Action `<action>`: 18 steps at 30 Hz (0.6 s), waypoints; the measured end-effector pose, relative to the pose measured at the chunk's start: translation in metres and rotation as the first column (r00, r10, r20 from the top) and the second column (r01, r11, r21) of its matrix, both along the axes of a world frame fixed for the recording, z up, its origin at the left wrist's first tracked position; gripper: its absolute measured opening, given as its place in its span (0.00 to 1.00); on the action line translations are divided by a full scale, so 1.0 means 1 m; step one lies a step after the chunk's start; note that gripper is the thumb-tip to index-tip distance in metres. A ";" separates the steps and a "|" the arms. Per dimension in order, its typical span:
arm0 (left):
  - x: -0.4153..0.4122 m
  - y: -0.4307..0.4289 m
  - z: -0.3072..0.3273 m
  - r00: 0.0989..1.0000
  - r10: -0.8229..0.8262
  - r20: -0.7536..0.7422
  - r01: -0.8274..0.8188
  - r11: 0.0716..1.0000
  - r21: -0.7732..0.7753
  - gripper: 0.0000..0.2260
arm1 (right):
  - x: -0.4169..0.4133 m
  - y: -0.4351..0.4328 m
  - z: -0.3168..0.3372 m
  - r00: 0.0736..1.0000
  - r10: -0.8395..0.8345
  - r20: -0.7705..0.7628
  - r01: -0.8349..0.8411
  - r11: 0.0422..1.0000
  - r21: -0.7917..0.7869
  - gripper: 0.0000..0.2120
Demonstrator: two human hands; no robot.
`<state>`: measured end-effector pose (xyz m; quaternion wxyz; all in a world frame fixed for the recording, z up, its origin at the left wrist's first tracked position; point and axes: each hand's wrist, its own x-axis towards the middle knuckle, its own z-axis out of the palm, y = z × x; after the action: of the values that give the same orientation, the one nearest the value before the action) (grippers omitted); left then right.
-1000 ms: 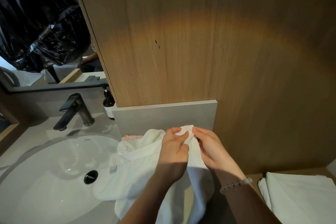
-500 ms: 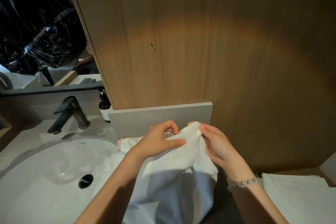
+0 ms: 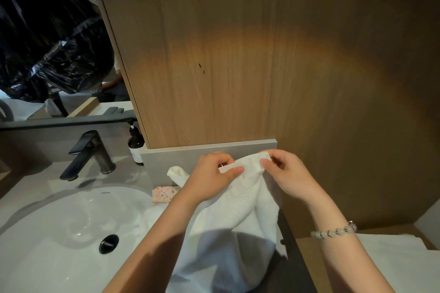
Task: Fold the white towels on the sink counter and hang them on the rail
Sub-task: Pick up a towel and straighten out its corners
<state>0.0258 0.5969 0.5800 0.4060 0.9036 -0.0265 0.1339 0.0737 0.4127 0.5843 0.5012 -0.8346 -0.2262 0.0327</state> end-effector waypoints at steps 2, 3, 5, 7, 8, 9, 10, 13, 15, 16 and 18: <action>0.001 -0.001 0.002 1.000 0.013 0.027 -0.014 1.000 0.019 0.16 | 0.000 -0.001 0.006 0.998 -0.022 0.052 0.025 0.997 -0.067 0.05; 0.001 -0.002 0.003 0.999 0.013 0.038 -0.015 0.999 0.030 0.16 | 0.000 -0.001 0.009 0.996 -0.040 0.074 0.046 0.995 -0.088 0.05; 0.001 -0.004 0.005 0.998 0.016 0.063 -0.019 0.998 0.055 0.16 | 0.000 -0.001 0.014 0.992 -0.079 0.099 0.091 0.989 -0.118 0.06; 0.000 -0.004 0.008 0.995 0.023 0.095 -0.030 0.997 0.076 0.17 | 0.000 0.001 0.016 0.992 -0.102 0.079 0.110 0.988 -0.112 0.08; -0.001 -0.004 0.010 0.994 0.025 0.108 -0.035 0.996 0.086 0.17 | 0.000 0.002 0.017 0.991 -0.111 0.071 0.118 0.988 -0.101 0.09; -0.001 -0.004 0.012 0.993 0.023 0.116 -0.035 0.995 0.096 0.17 | 0.000 0.002 0.019 0.991 -0.119 0.066 0.124 0.989 -0.086 0.09; -0.002 -0.004 0.015 0.993 0.016 0.119 -0.029 0.994 0.106 0.16 | 0.000 0.002 0.021 0.990 -0.123 0.063 0.127 0.990 -0.062 0.09; -0.002 0.000 0.023 0.995 0.001 0.098 -0.012 0.993 0.119 0.14 | 0.000 0.003 0.027 0.993 -0.107 0.053 0.107 0.994 0.008 0.08; -0.002 0.000 0.028 0.996 0.009 0.093 -0.019 0.993 0.114 0.16 | 0.001 0.004 0.028 0.992 -0.111 0.060 0.109 0.993 0.045 0.08; -0.003 0.000 0.030 0.995 0.021 0.099 -0.032 0.994 0.109 0.17 | 0.000 0.005 0.030 0.990 -0.124 0.067 0.121 0.991 0.055 0.09; -0.004 -0.003 0.035 0.990 0.054 0.127 -0.068 0.992 0.107 0.17 | 0.000 0.007 0.032 0.985 -0.151 0.083 0.147 0.988 0.055 0.13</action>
<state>0.0223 0.5940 0.6153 0.3484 0.9151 -0.0316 0.2005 0.0737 0.4201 0.6161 0.5122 -0.8373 -0.1853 -0.0469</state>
